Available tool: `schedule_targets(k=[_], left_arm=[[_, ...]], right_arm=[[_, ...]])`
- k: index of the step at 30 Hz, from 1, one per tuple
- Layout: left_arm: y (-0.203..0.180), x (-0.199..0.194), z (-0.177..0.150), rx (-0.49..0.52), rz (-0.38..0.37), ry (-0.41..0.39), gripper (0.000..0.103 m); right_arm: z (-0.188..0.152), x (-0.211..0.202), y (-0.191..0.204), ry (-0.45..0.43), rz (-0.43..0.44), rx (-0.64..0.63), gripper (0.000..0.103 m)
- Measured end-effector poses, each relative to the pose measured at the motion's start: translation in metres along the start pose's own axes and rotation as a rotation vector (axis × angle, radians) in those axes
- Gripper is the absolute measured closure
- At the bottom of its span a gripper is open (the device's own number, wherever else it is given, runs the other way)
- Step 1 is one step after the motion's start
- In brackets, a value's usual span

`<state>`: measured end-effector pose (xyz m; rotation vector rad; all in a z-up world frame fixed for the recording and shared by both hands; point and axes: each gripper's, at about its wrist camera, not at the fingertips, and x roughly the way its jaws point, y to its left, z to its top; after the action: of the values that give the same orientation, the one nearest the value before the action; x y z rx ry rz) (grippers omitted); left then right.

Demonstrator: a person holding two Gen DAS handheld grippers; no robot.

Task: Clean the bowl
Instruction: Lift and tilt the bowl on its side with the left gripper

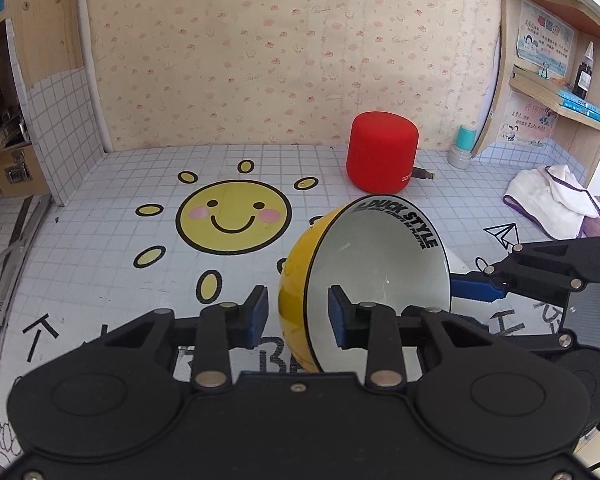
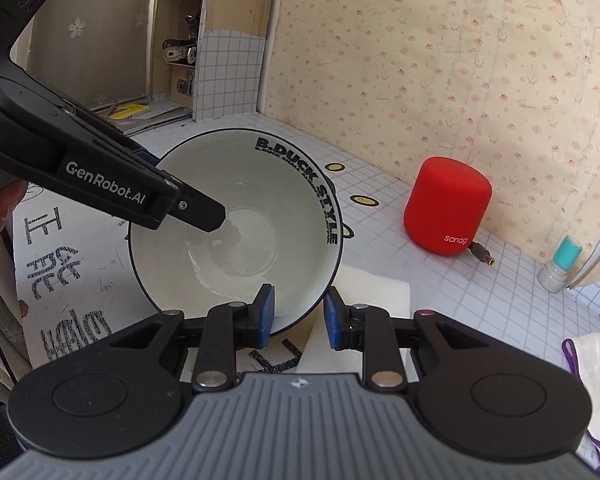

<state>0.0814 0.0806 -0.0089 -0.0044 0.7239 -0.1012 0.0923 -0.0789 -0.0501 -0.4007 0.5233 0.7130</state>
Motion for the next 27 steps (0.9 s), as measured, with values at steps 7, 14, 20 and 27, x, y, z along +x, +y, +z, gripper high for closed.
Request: schedule_targets(k=[7,14,20,27], left_arm=[[0.0,0.0,0.0,0.027,0.015,0.002,0.079],[-0.002,0.001,-0.003,0.063,0.063,0.011,0.084],[-0.001,-0.002,-0.007,0.052,0.065,0.013,0.084],[-0.002,-0.006,-0.011,0.045,0.066,0.013,0.084]], right_arm=[[0.001,-0.006,0.006,-0.024,-0.006,-0.066,0.074],[0.002,-0.014,0.01,-0.041,-0.006,-0.106,0.074],[0.004,-0.017,0.01,-0.068,-0.019,-0.107,0.074],[0.012,-0.006,0.007,-0.061,-0.026,-0.08,0.072]])
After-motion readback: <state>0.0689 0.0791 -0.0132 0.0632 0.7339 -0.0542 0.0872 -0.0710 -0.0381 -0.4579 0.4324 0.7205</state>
